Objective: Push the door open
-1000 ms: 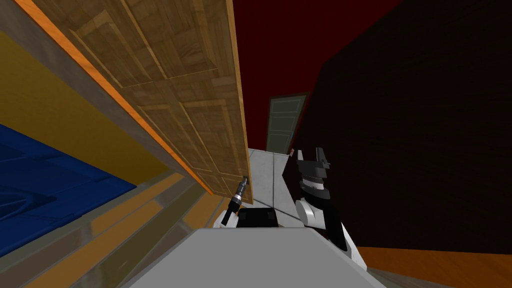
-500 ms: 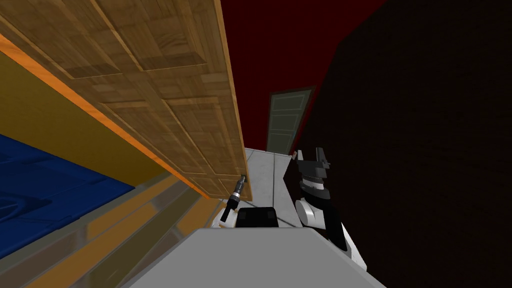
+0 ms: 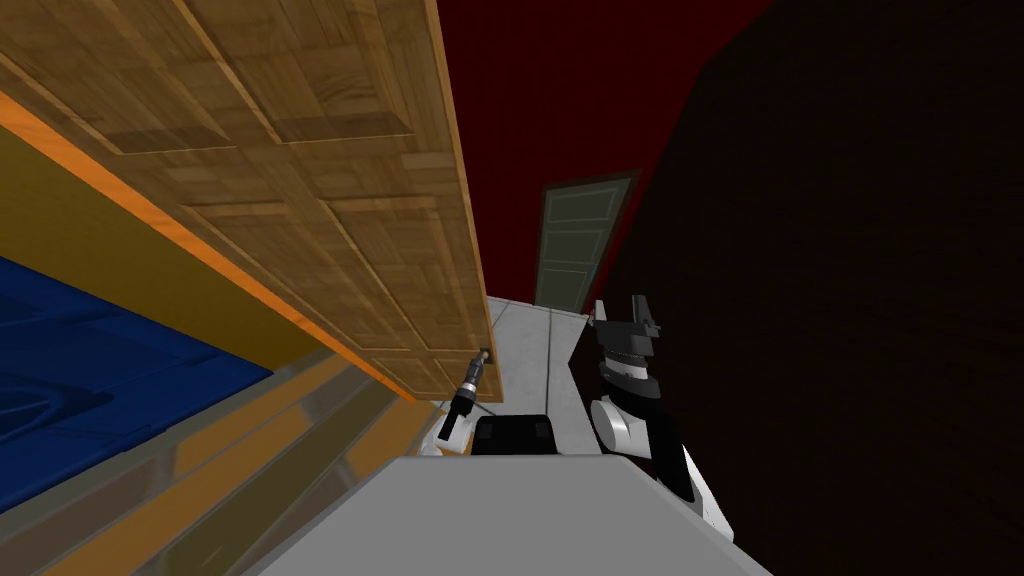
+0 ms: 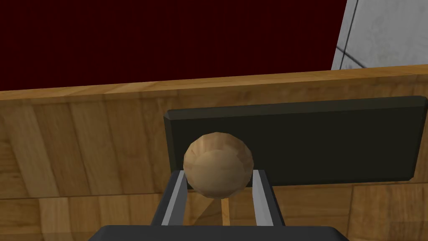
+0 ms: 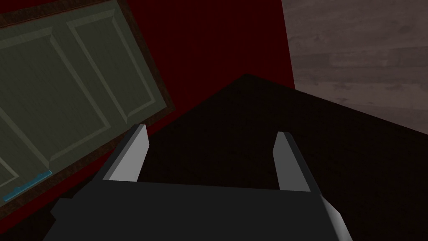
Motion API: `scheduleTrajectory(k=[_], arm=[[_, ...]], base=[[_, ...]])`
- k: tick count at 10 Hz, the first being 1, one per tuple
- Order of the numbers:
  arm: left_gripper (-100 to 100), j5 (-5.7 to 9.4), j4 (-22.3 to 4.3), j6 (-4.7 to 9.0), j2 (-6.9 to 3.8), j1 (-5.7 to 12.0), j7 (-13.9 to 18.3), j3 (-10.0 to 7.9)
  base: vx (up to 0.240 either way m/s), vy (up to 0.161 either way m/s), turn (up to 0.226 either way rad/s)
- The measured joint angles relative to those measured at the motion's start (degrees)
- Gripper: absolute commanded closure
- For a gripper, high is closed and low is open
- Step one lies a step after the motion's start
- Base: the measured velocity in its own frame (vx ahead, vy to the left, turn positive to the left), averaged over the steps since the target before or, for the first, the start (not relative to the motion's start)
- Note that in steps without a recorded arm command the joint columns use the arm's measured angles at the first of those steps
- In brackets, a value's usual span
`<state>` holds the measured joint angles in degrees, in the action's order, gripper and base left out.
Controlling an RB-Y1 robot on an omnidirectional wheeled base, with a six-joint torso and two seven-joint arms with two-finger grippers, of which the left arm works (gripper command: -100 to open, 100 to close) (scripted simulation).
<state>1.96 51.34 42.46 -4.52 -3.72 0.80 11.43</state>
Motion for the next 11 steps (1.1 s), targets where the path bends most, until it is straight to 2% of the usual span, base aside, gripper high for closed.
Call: scheduleTrajectory(k=[1, 2, 5, 8, 11], arm=[[100, 0.41, -1.41, 0.85, 0.18, 0.55, -0.47, -1.27], [-100, 0.58, -0.42, 0.61, 0.04, 0.02, -0.76, -1.82], [-100, 0.93, 0.41, 0.19, 0.15, -0.44, -0.85, -2.07], [-100, 1.32, 1.42, -0.31, 0.86, -1.04, -0.95, -2.35], [-100, 1.39, 0.97, 0.06, 0.69, -0.92, -1.06, -2.59]], base=[[0.114, -0.072, 0.054], [-0.129, -0.110, 0.088], [-0.208, -0.046, 0.066], [-0.209, -0.070, 0.066], [0.151, -0.021, -0.022]])
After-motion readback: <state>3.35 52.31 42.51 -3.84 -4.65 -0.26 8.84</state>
